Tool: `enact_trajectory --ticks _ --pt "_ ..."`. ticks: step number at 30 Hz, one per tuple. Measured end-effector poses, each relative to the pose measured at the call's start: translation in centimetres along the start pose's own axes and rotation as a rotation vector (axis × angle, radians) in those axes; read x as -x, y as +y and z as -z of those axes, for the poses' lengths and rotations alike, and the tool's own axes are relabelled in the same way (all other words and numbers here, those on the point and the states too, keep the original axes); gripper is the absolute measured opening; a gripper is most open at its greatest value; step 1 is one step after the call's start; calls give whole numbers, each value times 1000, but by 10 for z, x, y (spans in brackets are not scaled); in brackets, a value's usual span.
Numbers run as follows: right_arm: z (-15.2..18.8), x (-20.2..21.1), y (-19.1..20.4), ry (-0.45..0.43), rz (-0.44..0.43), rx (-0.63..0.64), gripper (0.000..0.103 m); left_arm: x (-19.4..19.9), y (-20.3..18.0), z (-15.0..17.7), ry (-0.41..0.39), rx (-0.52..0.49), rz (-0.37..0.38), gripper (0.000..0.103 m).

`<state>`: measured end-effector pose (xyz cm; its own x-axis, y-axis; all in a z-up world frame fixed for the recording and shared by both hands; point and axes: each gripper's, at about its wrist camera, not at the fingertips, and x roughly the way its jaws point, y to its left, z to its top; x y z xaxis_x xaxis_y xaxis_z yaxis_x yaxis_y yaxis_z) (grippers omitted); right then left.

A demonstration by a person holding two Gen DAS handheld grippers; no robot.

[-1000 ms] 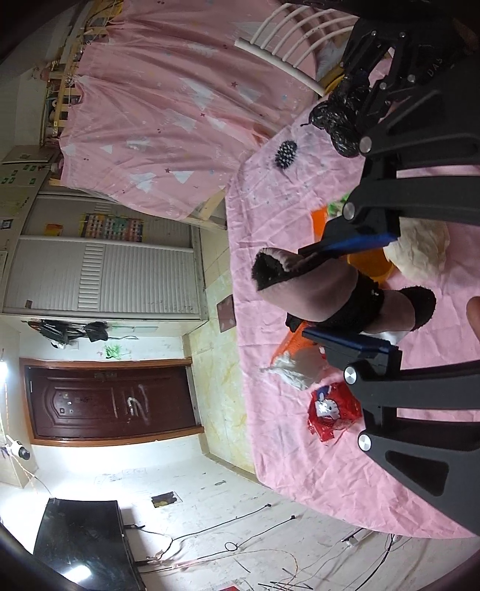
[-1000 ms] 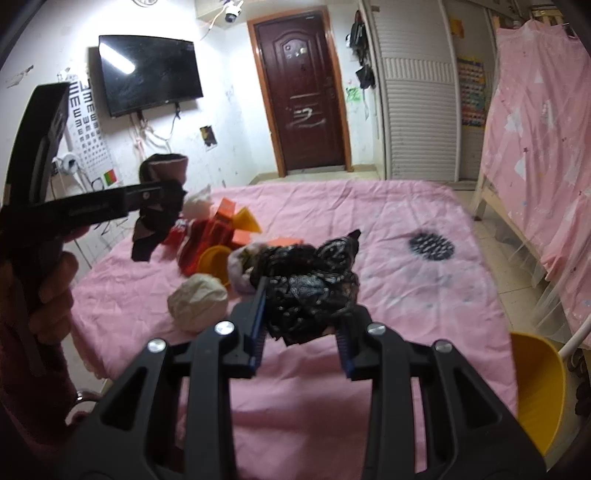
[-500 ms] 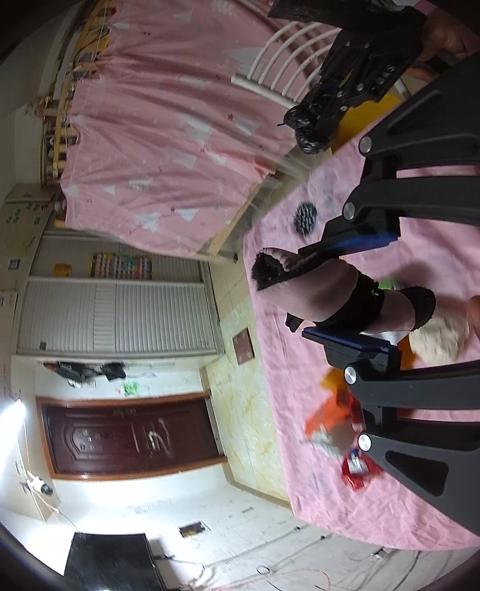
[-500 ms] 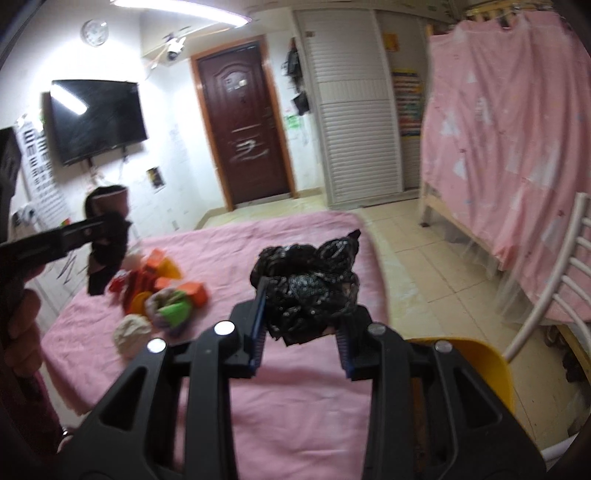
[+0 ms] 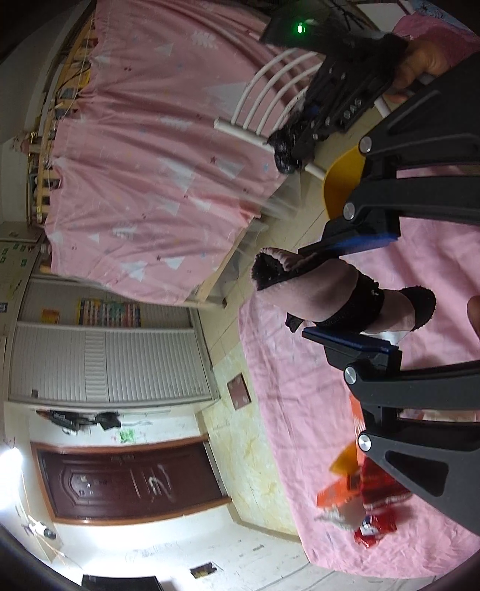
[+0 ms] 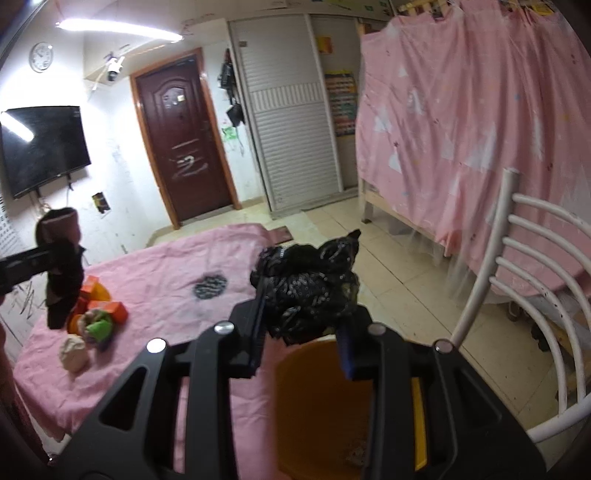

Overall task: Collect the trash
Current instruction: 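Carry both items to the yellow bin and open both tools to drop them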

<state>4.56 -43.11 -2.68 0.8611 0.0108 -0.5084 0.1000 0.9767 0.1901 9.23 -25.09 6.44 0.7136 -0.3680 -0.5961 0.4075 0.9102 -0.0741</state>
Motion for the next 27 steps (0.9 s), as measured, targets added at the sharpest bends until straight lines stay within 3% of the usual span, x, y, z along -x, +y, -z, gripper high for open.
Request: enact_trajectory --ticks 6,10,27 --pt "5 -10 -16 34 31 -29 34 -5 -32 -7 5 -22 70 30" --pt "4 -11 -28 38 51 -58 55 -13 -50 -10 20 -34 102 30" --pt "0 32 -97 -86 137 -265 60 -84 -131 -3 149 -24 283 31"
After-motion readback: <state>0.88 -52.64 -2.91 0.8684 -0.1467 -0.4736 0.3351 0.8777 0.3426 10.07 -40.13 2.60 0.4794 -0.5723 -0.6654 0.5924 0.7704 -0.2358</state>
